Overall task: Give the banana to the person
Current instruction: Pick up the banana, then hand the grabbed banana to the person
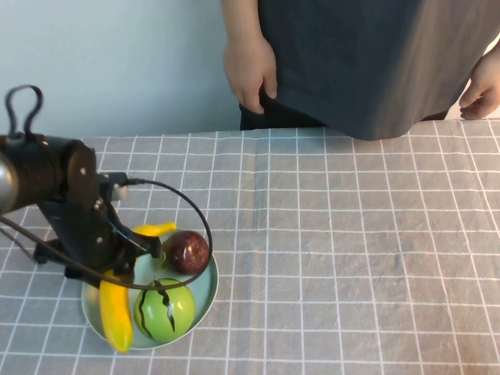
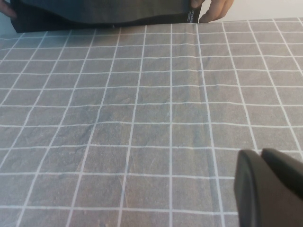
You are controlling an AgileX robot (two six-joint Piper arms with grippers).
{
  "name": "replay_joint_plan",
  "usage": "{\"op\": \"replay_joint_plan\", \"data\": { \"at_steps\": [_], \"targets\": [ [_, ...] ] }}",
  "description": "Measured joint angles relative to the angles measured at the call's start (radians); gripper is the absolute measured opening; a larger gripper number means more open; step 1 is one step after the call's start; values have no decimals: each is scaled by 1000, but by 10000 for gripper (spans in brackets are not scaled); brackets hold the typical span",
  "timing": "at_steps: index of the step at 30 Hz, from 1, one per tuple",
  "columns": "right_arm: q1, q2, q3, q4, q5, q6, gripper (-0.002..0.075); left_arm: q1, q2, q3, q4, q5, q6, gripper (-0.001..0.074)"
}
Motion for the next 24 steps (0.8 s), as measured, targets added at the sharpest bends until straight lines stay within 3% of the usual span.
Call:
{"op": "replay_joint_plan", "data": {
  "at_steps": [12,24],
  "targets": [
    [0,0,0,0,0,0,-6,0,-315,-4,77,347,67,275],
    [0,0,0,0,0,0,-7,0,-544,-137,-4,400,344,275]
  ]
}}
